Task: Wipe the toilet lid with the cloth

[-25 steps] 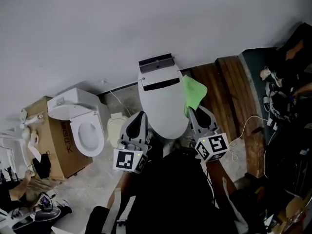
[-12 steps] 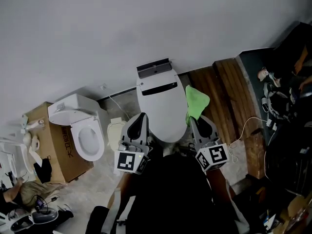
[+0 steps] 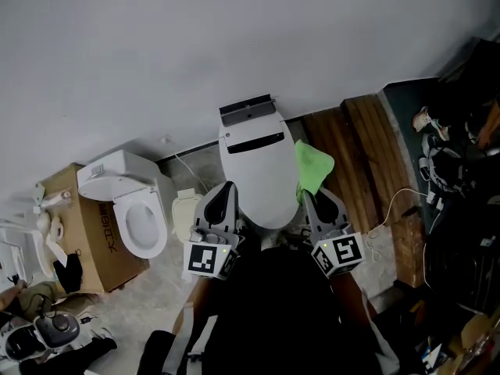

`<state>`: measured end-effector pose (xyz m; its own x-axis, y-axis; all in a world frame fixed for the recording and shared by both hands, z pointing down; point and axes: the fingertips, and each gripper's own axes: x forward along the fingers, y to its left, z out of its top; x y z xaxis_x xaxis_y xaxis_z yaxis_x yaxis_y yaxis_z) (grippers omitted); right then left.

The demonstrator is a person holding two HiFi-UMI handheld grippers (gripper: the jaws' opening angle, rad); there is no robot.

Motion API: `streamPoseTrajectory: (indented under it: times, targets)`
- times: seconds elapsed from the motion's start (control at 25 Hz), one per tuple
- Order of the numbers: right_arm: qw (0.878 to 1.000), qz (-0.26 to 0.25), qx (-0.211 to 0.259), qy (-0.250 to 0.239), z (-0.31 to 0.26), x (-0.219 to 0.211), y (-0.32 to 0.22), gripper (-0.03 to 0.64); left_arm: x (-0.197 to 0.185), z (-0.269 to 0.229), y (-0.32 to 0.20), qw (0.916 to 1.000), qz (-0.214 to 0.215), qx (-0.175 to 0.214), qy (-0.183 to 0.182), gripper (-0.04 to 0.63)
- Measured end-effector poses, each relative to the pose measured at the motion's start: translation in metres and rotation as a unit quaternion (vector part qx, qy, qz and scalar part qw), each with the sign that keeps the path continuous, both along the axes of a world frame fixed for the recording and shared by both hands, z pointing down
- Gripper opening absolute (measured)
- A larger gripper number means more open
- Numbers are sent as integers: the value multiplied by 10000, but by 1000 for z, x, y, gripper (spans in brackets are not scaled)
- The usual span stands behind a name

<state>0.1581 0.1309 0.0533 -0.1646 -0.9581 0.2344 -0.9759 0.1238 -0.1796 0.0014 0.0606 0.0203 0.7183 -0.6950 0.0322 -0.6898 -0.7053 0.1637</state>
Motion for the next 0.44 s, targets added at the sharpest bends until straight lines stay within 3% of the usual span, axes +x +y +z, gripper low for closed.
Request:
streamPoseTrajectory:
  times: [0.44]
  targets:
    - [10000,46,23,42,-4,-2,7,66,0,-3,5,10000,27,-11,71,2]
